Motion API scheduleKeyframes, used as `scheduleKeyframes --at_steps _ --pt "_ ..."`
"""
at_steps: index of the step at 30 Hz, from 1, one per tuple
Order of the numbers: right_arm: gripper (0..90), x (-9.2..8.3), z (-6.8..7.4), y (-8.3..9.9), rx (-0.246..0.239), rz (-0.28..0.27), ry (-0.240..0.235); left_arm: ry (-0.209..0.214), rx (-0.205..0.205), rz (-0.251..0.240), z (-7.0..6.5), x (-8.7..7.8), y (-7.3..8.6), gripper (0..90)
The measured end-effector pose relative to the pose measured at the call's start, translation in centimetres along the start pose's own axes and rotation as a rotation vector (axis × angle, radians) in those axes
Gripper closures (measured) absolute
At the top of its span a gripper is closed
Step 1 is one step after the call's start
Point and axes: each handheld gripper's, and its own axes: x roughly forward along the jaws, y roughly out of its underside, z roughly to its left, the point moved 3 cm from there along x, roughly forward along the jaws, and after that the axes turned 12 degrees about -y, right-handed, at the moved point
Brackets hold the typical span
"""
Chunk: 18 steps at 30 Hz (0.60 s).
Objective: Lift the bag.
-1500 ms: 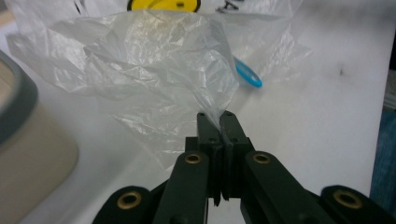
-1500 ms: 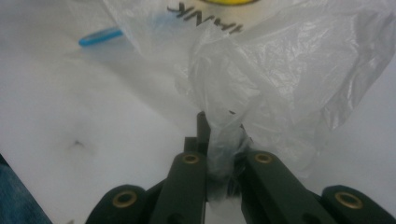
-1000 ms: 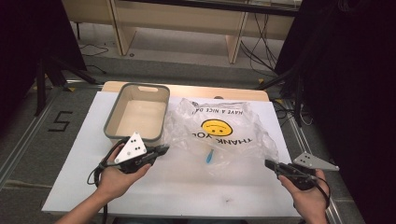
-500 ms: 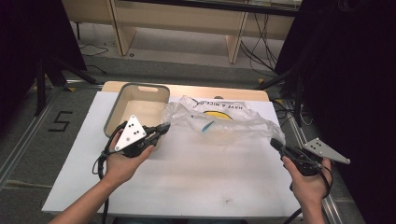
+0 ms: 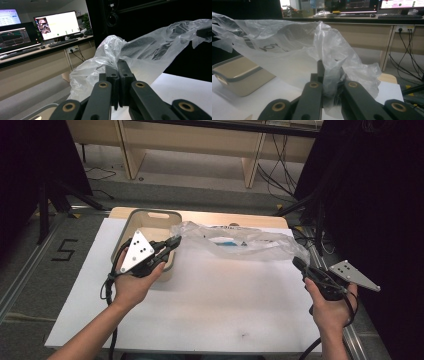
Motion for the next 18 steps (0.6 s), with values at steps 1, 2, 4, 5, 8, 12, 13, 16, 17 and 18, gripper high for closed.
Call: scheduleKeyframes --at_steps 1,2,4,5,8,12,13,16,17,18 --pt "88.9 0.1 0.0 0.0 0.000 0.000 0.000 -0.003 0.000 0.000 0.0 0.0 0.1 88.7" --pt "88.9 0.1 0.0 0.1 -0.001 0.002 -0.002 -0.006 0.002 -0.001 0.1 0.1 0.1 88.8" --pt "88.8 0.1 0.0 0.1 0.000 0.001 0.001 -0.010 0.000 -0.004 0.2 0.1 0.1 88.7" --pt "88.8 0.1 0.0 0.1 0.000 0.001 0.002 -0.010 -0.002 -0.004 0.2 0.1 0.0 88.7" --pt "88.8 -0.1 -0.1 -0.1 -0.003 -0.012 0.010 -0.015 -0.003 -0.010 0.2 0.2 -0.1 88.8" --pt "88.8 -0.2 0.0 -0.7 -0.011 -0.027 0.014 -0.023 0.000 -0.023 0.4 0.3 -0.8 88.8" --pt "88.9 -0.3 0.0 -0.8 -0.016 -0.033 0.017 -0.024 -0.006 -0.030 0.4 0.3 -0.9 88.8" --pt "88.9 -0.6 0.0 -1.3 -0.020 -0.048 0.025 -0.024 -0.006 -0.039 0.5 0.1 -1.4 88.7" --pt "88.9 -0.7 0.0 -1.4 -0.021 -0.051 0.028 -0.023 -0.002 -0.043 0.5 0.1 -1.5 88.7" --pt "88.8 -0.8 -0.1 -1.5 -0.022 -0.050 0.031 -0.023 -0.001 -0.043 0.5 0.0 -1.6 88.7"
